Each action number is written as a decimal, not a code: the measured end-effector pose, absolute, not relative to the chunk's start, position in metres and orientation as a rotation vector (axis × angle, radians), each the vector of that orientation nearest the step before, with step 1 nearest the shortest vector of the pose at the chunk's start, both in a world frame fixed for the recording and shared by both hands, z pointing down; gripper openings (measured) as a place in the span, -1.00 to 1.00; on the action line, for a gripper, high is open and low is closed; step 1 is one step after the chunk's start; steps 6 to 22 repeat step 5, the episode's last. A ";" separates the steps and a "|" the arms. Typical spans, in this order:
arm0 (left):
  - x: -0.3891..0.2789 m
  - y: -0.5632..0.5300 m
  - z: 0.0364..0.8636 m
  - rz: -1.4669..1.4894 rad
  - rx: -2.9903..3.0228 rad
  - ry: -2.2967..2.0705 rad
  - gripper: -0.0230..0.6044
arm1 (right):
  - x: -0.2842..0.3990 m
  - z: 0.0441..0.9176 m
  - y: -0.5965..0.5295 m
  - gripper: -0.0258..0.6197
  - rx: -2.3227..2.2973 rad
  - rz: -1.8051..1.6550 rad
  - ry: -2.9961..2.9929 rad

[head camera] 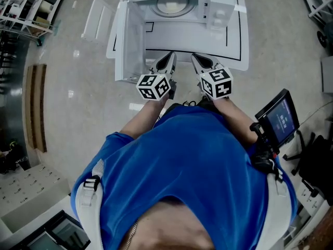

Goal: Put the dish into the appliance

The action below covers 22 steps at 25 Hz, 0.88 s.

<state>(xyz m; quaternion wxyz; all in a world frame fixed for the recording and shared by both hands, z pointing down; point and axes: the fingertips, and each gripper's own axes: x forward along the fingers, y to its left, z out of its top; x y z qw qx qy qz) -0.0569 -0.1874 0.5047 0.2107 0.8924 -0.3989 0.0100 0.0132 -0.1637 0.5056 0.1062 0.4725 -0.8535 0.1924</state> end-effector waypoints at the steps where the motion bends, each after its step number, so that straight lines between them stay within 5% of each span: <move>1: -0.056 -0.187 0.504 0.024 2.481 -1.108 -0.90 | 0.013 0.506 -0.164 -0.92 1.392 0.566 -2.514; 22: -0.055 -0.189 0.499 0.002 2.484 -1.110 -0.90 | 0.015 0.506 -0.167 -0.92 1.391 0.556 -2.516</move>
